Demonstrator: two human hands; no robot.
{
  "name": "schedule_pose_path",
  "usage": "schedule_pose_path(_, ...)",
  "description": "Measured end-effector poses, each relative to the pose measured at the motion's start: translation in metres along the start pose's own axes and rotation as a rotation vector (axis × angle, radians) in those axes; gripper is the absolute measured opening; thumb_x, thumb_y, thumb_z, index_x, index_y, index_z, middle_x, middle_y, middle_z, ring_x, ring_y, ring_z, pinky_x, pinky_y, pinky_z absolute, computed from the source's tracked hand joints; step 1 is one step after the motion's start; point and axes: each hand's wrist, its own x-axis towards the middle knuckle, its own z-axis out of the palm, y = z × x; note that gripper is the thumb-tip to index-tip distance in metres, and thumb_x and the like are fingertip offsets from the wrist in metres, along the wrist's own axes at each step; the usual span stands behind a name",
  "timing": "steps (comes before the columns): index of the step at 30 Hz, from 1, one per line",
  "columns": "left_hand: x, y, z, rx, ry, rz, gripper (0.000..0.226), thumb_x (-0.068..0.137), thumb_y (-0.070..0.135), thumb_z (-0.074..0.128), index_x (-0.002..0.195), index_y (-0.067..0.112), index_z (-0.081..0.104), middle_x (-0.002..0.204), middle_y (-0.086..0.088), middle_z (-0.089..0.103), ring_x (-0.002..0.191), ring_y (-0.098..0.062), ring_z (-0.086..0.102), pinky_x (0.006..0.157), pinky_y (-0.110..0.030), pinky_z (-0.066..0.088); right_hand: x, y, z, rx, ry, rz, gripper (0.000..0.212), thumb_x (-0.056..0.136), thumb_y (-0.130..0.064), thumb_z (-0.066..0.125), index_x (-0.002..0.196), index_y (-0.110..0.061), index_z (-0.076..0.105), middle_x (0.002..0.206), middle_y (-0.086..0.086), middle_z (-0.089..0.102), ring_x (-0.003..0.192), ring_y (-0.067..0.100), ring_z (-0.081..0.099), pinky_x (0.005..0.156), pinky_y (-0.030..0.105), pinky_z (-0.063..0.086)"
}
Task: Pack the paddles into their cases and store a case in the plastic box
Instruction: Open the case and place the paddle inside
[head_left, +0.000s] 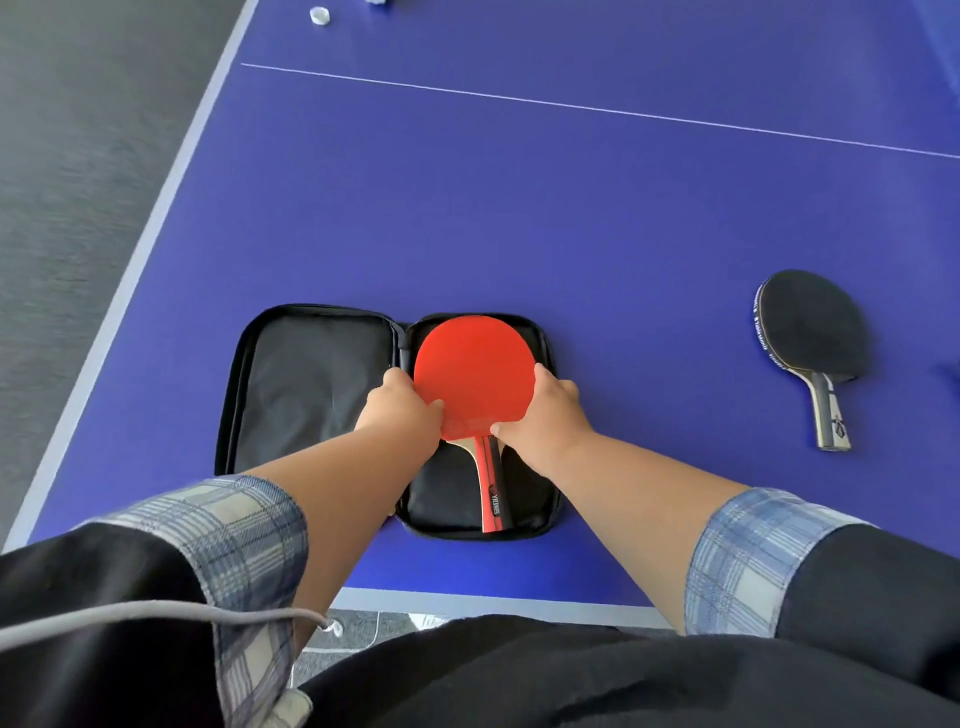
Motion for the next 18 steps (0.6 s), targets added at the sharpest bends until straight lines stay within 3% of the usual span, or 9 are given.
schedule_pose_path(6,-0.004,0.002,0.001,-0.023,0.016,-0.005,0.044,0.096,0.035,0.054,0.135,0.019,0.041,0.111,-0.010,0.063,0.084,-0.030,0.062,0.062,-0.035,0.043,-0.014,0.023,-0.024,0.175,-0.175,-0.199,0.063,0.090,-0.024,0.072,0.146,-0.024,0.042,0.143,0.000,0.049,0.123,0.018,0.058,0.098,0.028,0.046)
schedule_pose_path(10,-0.013,0.010,0.006,-0.042,0.080,-0.066,0.058,0.093,0.037,0.058,0.144,0.020,0.036,0.125,-0.012,0.059,0.088,-0.030,0.060,0.067,-0.035,0.043,-0.017,0.043,-0.036,0.256,-0.281,-0.237,0.079,0.096,-0.022,0.065,0.160,-0.021,0.019,0.162,-0.001,0.031,0.143,0.016,0.041,0.106,0.025,0.034)
schedule_pose_path(14,-0.035,0.027,0.017,-0.035,0.220,-0.137,0.065,0.088,0.039,0.064,0.143,0.020,0.035,0.137,-0.017,0.044,0.115,-0.040,0.053,0.092,-0.048,0.045,-0.012,0.079,-0.073,0.217,-0.077,-0.191,0.068,0.097,-0.032,0.059,0.157,-0.025,0.028,0.158,0.000,0.036,0.139,0.015,0.045,0.109,0.037,0.043)
schedule_pose_path(18,-0.054,0.066,0.037,0.012,0.330,-0.012,0.061,0.088,0.035,0.062,0.143,0.022,0.038,0.142,-0.018,0.040,0.129,-0.040,0.040,0.102,-0.051,0.036,0.008,0.151,-0.142,0.181,0.264,-0.023,0.056,0.095,-0.031,0.061,0.148,-0.021,0.045,0.144,0.003,0.051,0.126,0.022,0.052,0.101,0.041,0.048)
